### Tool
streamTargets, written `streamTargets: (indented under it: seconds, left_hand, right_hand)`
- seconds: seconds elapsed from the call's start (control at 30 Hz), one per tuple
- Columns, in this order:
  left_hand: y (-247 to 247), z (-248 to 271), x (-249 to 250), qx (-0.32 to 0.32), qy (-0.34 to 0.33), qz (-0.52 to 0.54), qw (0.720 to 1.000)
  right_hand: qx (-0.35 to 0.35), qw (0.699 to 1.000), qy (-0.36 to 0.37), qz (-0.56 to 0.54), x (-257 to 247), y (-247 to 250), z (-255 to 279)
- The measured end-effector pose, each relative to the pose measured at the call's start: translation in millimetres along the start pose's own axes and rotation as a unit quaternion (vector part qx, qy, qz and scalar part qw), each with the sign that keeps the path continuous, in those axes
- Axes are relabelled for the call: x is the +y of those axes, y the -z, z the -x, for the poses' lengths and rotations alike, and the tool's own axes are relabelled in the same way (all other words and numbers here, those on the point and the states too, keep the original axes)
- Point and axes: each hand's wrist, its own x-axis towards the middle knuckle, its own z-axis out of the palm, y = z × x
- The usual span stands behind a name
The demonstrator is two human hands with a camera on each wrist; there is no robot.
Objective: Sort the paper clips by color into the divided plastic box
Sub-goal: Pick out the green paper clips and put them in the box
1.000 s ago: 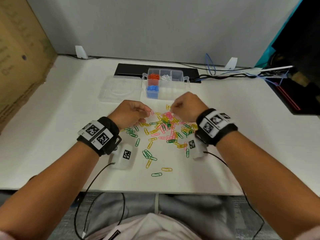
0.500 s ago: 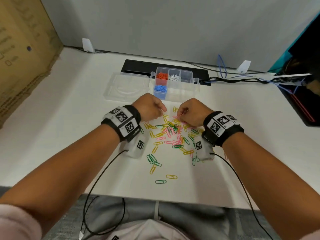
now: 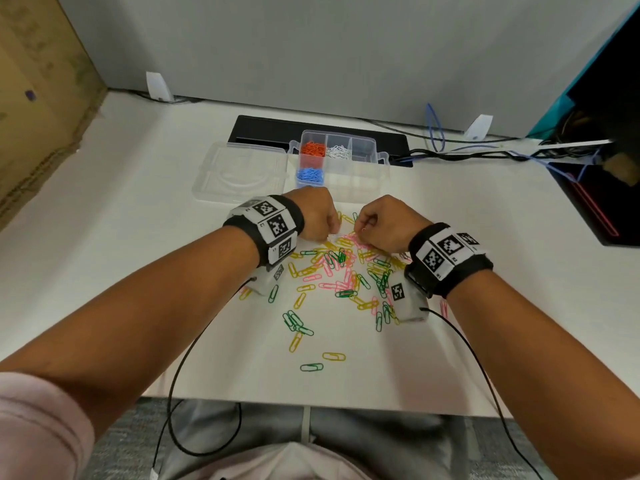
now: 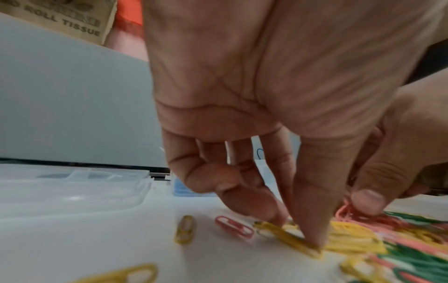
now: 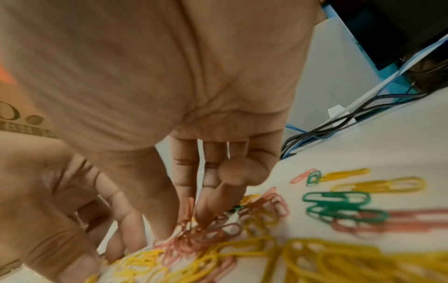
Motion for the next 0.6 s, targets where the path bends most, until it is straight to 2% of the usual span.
streamTargets:
  seconds: [0.17,0.37,0.6]
  left_hand:
    - [-0.6,-2.7,-2.0,0.001,-0.003,-0.017,1.000]
    - [-2.6,-6.5,0.5,0.007,-0.009,-0.026,1.000]
    - [-1.2,-10.3,-2.7,-0.003,0.015,-0.030,0.999]
  right_hand:
    - [0.004,1.000,0.024,0.012,-13.1,-6.3,1.3]
    - [-0.027,0.999,-0.014,0.043,-12.3,-3.8,0.4]
    - [-0.021,0.998,-0.007,0.064,-7.1,2.0,1.9]
